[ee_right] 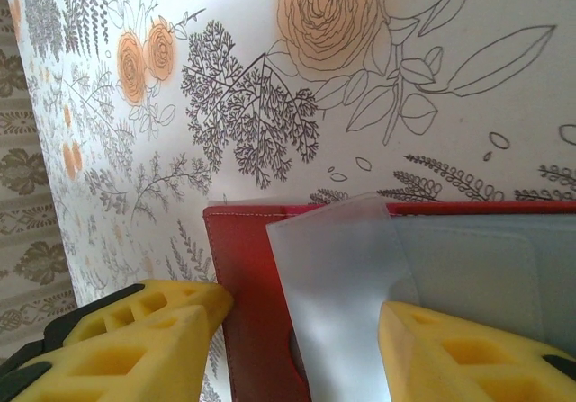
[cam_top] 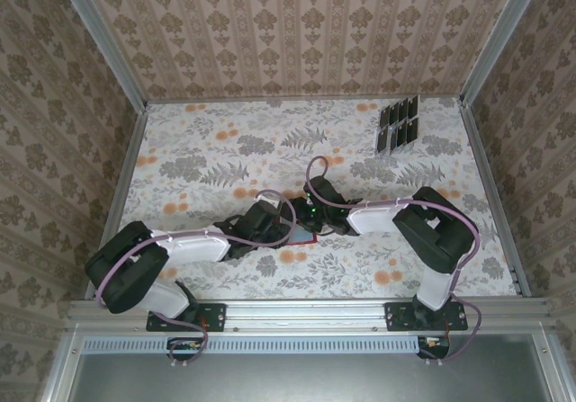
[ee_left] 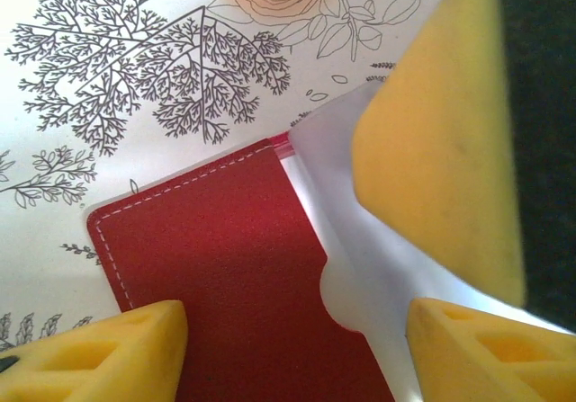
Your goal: Put the credit cards into the card holder
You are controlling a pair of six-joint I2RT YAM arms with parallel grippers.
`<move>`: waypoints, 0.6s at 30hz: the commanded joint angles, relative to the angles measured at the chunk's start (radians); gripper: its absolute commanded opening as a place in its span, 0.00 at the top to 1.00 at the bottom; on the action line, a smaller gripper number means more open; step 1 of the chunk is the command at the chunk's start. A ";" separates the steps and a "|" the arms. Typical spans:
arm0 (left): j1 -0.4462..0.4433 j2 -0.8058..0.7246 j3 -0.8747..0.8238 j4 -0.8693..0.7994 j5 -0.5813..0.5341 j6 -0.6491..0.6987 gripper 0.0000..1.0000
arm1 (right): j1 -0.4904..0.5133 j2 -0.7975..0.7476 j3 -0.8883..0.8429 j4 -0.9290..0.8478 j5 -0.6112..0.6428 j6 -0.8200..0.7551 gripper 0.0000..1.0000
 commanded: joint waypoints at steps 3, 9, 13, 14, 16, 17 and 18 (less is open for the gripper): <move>-0.009 0.016 -0.018 0.014 -0.026 -0.021 0.35 | -0.020 -0.092 -0.003 -0.123 0.022 -0.065 0.44; -0.008 0.032 -0.027 0.024 -0.026 -0.024 0.36 | -0.043 -0.160 -0.017 -0.174 0.054 -0.101 0.43; -0.009 0.035 -0.027 0.029 -0.024 -0.025 0.36 | -0.046 -0.164 -0.020 -0.197 0.065 -0.121 0.43; -0.009 0.030 -0.028 0.029 -0.024 -0.024 0.36 | -0.046 -0.164 -0.020 -0.200 0.068 -0.125 0.43; -0.010 0.009 -0.027 0.023 -0.028 -0.022 0.34 | -0.047 -0.154 -0.023 -0.203 0.069 -0.128 0.43; -0.010 -0.004 -0.027 0.017 -0.030 -0.022 0.33 | -0.046 -0.149 -0.023 -0.198 0.066 -0.128 0.43; -0.010 -0.018 -0.025 0.010 -0.032 -0.021 0.31 | -0.046 -0.142 -0.024 -0.192 0.059 -0.126 0.43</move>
